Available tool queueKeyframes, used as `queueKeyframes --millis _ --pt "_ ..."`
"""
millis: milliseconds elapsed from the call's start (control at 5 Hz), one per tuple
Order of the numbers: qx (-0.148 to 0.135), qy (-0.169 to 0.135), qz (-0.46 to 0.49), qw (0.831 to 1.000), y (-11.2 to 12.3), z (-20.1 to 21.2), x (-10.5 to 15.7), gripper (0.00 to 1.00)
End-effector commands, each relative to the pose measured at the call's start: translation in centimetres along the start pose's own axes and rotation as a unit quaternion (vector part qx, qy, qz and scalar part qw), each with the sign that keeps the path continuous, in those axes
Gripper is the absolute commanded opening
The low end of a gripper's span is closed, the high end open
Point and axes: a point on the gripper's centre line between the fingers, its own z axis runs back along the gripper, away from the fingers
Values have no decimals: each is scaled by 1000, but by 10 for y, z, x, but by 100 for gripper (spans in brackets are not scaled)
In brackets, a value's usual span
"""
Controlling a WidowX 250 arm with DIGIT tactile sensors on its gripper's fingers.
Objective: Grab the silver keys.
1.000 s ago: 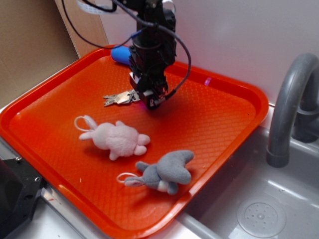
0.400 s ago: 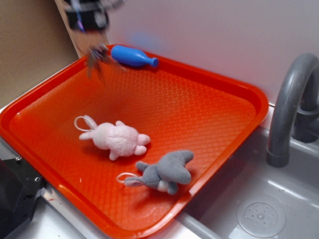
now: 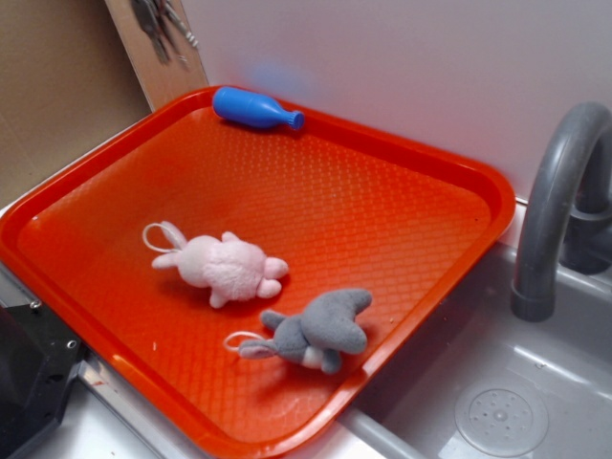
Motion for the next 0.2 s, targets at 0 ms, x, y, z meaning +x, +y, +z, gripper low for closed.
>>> queueKeyframes --millis 0 --pt "10 -63 8 998 0 13 -14 0"
